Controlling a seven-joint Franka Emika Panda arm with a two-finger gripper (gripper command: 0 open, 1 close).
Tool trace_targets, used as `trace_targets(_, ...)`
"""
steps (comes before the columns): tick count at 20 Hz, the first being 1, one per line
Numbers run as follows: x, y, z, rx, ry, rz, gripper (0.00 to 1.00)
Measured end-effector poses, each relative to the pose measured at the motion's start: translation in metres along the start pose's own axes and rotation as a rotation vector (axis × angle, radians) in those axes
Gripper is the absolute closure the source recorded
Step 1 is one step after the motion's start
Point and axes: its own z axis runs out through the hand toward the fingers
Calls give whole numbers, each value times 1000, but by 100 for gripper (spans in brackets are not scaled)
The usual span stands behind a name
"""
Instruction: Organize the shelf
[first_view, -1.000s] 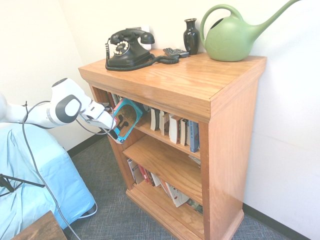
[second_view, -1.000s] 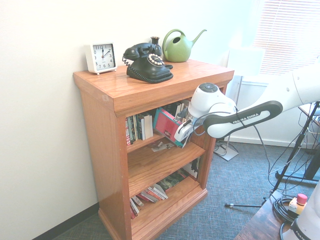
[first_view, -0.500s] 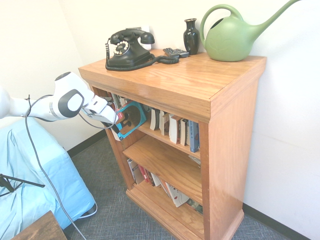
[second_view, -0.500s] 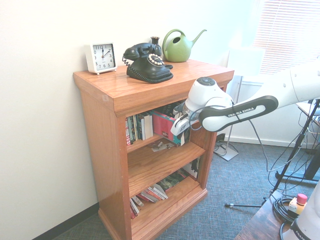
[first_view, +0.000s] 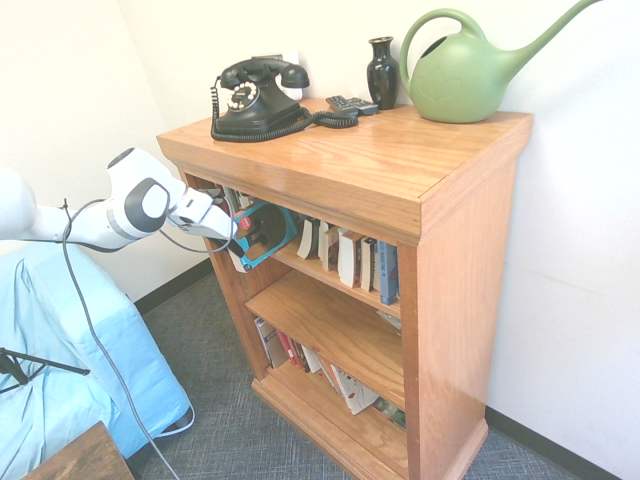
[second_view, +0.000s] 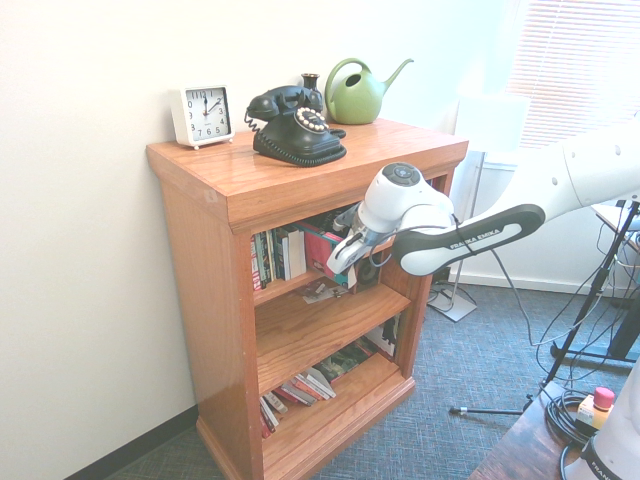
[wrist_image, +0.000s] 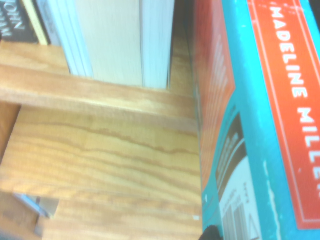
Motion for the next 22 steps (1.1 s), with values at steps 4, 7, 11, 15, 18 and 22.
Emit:
trace_targets(4,8,-11,8,7,23,4,100)
trace_targets(7,17,-20,15,9,47,-7,100)
trace_targets(11,16,-27,21,6,69,-7,100)
trace_targets(15,16,-29,24,-4,93,-13,100)
trace_targets(18,15,-29,24,-10,101,-11,0)
trace_targets(22,15,-29,25,-16,114,-23,0)
